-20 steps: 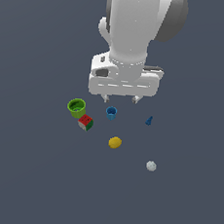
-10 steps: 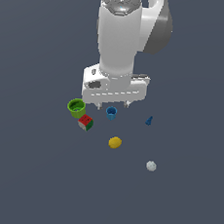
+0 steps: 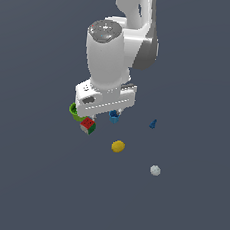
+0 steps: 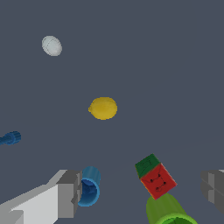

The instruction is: Pick up a designated object from a clutter of objects.

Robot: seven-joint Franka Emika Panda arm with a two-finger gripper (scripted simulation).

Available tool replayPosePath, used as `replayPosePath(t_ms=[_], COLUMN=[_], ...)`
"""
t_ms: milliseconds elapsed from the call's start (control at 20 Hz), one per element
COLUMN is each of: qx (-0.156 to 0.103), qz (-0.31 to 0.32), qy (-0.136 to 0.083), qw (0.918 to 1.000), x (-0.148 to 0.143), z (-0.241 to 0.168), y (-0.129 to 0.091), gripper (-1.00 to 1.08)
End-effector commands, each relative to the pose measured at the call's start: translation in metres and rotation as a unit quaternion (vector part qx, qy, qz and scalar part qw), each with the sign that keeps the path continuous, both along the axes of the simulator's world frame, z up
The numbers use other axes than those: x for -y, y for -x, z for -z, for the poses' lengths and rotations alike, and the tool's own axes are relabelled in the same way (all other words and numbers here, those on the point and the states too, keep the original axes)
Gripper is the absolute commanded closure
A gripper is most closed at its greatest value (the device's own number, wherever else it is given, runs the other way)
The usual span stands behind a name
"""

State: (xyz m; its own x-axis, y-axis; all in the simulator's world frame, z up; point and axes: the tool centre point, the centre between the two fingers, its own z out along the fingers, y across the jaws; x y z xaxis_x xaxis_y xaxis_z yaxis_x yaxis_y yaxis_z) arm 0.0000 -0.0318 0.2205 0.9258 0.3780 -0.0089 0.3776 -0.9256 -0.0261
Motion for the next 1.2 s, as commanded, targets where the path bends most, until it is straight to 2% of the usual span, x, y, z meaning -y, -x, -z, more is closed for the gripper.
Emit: replayPosePath(t_ms=[0, 550, 1150], qx=[0.002, 0.007, 0.011], qz=[-0.024, -0.126, -0.234], qy=[0.0, 0.0, 0.004], qw=[0.9997, 0.992, 0.9722], x=[0.009, 0.045, 0.082], z=[0.012, 0.06, 0.109], y=[0.002, 0.018, 0.044], gripper=[-0.92, -0.92, -0.92])
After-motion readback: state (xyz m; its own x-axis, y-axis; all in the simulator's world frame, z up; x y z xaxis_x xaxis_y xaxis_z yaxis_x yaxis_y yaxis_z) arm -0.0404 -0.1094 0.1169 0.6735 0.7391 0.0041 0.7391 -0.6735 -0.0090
